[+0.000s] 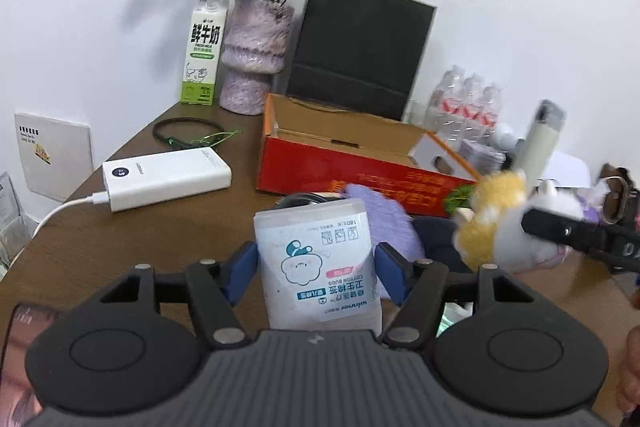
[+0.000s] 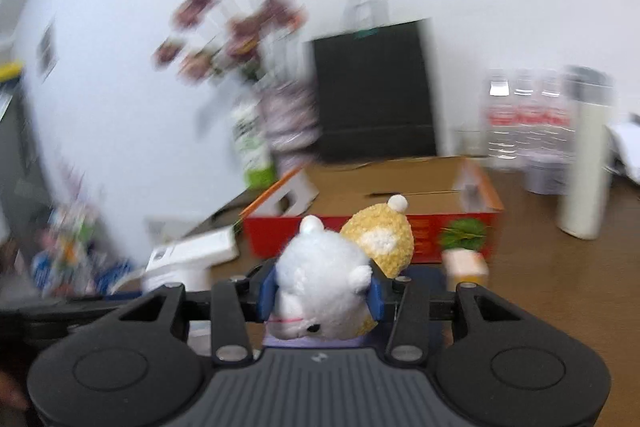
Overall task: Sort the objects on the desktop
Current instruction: 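Grasp the white swab container with left tool while right tool grasps the plush toy, then carry the swab container and plush toy into the cardboard box and release both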
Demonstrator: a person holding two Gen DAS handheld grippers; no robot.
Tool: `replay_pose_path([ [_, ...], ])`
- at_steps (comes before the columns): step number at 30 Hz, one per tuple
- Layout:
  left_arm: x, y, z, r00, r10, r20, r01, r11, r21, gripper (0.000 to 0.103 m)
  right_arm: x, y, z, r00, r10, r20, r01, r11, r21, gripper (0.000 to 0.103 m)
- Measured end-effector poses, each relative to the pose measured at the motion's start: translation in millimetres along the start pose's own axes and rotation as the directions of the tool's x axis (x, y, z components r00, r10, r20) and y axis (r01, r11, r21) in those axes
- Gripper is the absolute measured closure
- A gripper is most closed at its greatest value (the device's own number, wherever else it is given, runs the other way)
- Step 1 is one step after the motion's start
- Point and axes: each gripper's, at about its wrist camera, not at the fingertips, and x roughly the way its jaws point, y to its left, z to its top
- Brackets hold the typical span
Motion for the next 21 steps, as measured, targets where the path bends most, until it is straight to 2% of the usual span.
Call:
replay_pose_path([
  [3,-30,-20,-15,0.997,-0.073,-0.02,0.074,0.997,0.029,0.037,-32,-22,-18,0.998,-0.049,-0.044,0.051,0.997,0.059,0.059],
  [6,-40,-40,-41,0.993,-0.082,-0.09,0.09,0.992,0.093,0.037,-53,-30,-42,0.989,-0.11,-0.103,0.119,0.99,0.079,0.059],
  [8,-37,-44,-57,0.985,-0.081,-0.153,0.093,0.993,0.073,0.037,-59,-29,-59,0.985,-0.125,-0.115,0.135,0.987,0.085,0.057],
  [10,-34,-48,-67,0.979,-0.087,-0.183,0.102,0.992,0.075,0.038,-63,-24,-70,0.98,-0.148,-0.132,0.157,0.986,0.06,0.054],
  [11,-34,-50,-71,0.979,-0.083,-0.187,0.1,0.992,0.082,0.039,-63,-22,-74,0.976,-0.159,-0.148,0.168,0.984,0.051,0.052],
  [12,-33,-53,-74,0.981,-0.072,-0.182,0.092,0.991,0.1,0.048,-60,-20,-76,0.971,-0.164,-0.176,0.174,0.984,0.04,0.051],
  [14,-32,-56,-78,0.987,-0.06,-0.148,0.079,0.988,0.132,0.05,-61,-16,-79,0.964,-0.154,-0.215,0.161,0.987,0.018,0.047],
  [15,-32,-56,-79,0.989,-0.055,-0.139,0.074,0.988,0.137,0.049,-63,-15,-78,0.965,-0.146,-0.217,0.151,0.988,0.006,0.032],
  [17,-30,-56,-82,0.988,-0.057,-0.142,0.078,0.987,0.143,0.042,-66,-9,-73,0.965,-0.143,-0.22,0.141,0.99,-0.024,0.011],
  [20,-26,-57,-89,0.984,-0.063,-0.168,0.089,0.984,0.153,0.028,-63,-1,-76,0.962,-0.184,-0.2,0.166,0.981,-0.103,0.011],
  [21,-26,-56,-91,0.982,-0.067,-0.178,0.094,0.985,0.143,0.018,-60,1,-76,0.958,-0.196,-0.209,0.177,0.978,-0.11,0.011],
])
